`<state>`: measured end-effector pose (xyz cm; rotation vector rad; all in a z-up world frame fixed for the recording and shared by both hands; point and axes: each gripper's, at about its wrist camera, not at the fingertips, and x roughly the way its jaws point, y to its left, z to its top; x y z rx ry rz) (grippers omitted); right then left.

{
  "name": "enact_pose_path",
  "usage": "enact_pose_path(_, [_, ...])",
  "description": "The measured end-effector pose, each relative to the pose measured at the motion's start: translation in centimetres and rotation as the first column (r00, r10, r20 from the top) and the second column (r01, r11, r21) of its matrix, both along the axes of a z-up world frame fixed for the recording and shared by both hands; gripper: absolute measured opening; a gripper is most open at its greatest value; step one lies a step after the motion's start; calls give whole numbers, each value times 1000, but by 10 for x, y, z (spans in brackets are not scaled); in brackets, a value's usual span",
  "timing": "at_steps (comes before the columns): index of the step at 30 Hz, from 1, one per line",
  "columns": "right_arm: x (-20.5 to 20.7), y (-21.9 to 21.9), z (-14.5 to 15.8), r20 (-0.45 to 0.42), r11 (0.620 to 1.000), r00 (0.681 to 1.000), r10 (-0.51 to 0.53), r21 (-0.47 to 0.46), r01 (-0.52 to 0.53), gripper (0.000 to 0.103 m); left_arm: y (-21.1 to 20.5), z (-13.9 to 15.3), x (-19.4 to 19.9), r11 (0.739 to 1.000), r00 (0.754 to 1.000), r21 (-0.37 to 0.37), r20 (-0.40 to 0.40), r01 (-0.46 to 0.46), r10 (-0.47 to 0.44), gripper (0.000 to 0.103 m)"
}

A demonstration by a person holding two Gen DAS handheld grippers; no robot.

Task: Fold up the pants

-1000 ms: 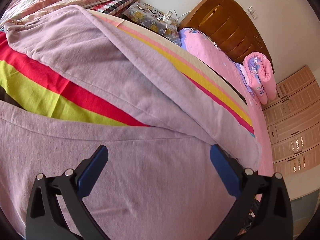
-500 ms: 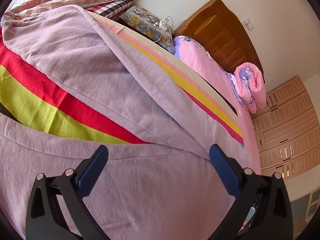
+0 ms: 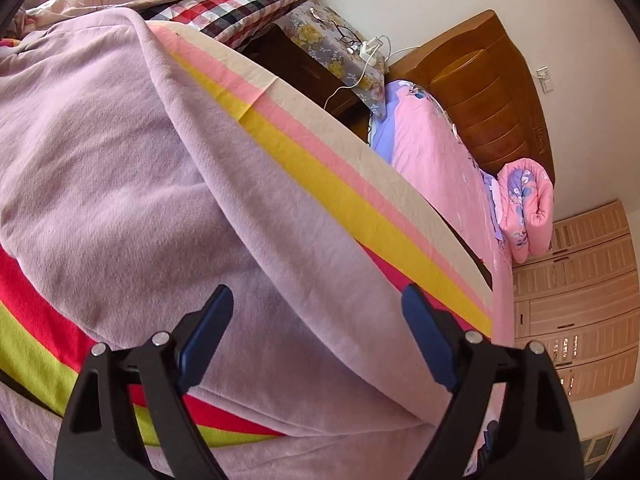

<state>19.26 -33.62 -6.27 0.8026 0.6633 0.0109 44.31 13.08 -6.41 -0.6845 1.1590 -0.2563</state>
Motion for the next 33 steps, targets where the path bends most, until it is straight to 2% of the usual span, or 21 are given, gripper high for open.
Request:
enact_pose_path(2, [2,-2,0,-1,1000,1000,5,0,-5,9,0,-14,16,1000,999,-1,-41,-8,8,67])
enact_pose_path(3, [3,-3,1,-2,1000,1000,7,3,-7,9,0,-12,19,1000,1000,16,-14,-16,16,60])
enact_pose_path(4, [4,-5,1,-3,1000,1000,9,3,-9,9,-2,-12,23,999,1000,41,-9,-2,2,26])
enact_pose_path(5, [6,-6,3,-4,1000,1000,11,-2,-11,9,-2,-10,26,998,1000,58,-3,5,-5,10])
enact_pose_path(7, [12,-7,9,-1,1000,1000,24,-8,-24,9,3,4,19,997,999,69,42,-29,26,6])
enact_pose_path(9, [16,-12,22,7,999,999,32,-23,-32,9,2,34,-2,995,992,99,123,-25,12,6])
enact_pose_path(11, [15,-20,38,27,999,999,44,-12,-43,9,-1,70,-39,987,975,162,222,-11,-26,6])
enact_pose_path(14, [-10,-30,64,72,997,995,66,-44,-63,9,-2,117,-124,978,930,211,359,-2,-76,6])
enact_pose_path(16, [-41,-35,74,95,994,991,92,-73,-85,9,0,128,-194,967,895,256,427,14,-126,6])
enact_pose_path(17, [-61,-36,75,102,991,989,107,-88,-98,9,1,125,-226,962,884,271,444,25,-149,7])
enact_pose_path(19, [-102,-36,64,89,986,986,138,-109,-128,9,4,103,-278,958,885,280,428,61,-181,7])
enact_pose_path(22, [-148,-35,19,-5,983,988,156,-98,-156,9,8,41,-323,952,923,290,328,103,-200,10])
enact_pose_path(24, [-164,-34,-18,-80,984,985,153,-77,-159,9,15,-1,-334,958,951,262,248,118,-185,12])
enact_pose_path(25, [-169,-33,-31,-107,986,984,144,-72,-152,9,15,-13,-334,959,955,257,233,122,-184,13])
enact_pose_path(26, [-172,-32,-39,-111,985,984,142,-81,-151,12,15,-18,-333,958,954,262,238,119,-183,14])
enact_pose_path(27, [-175,-30,-41,-107,985,985,136,-93,-146,20,17,-18,-333,959,953,260,245,115,-180,21])
enact_pose_path(28, [-179,-30,-40,-103,986,987,127,-97,-137,24,19,-17,-332,964,951,240,254,114,-176,33])
enact_pose_path(29, [-183,-31,-38,-95,987,988,120,-98,-129,38,22,-14,-332,971,948,211,268,113,-169,40])
enact_pose_path(30, [-187,-32,-35,-87,988,990,110,-103,-119,52,26,-11,-330,976,947,190,280,106,-158,53])
enact_pose_path(31, [-192,-34,-33,-73,989,992,101,-102,-108,53,28,-9,-330,979,947,182,287,96,-146,58])
enact_pose_path(33, [-197,-37,-35,-65,991,993,101,-83,-106,53,32,-7,-324,982,948,166,288,91,-136,58])
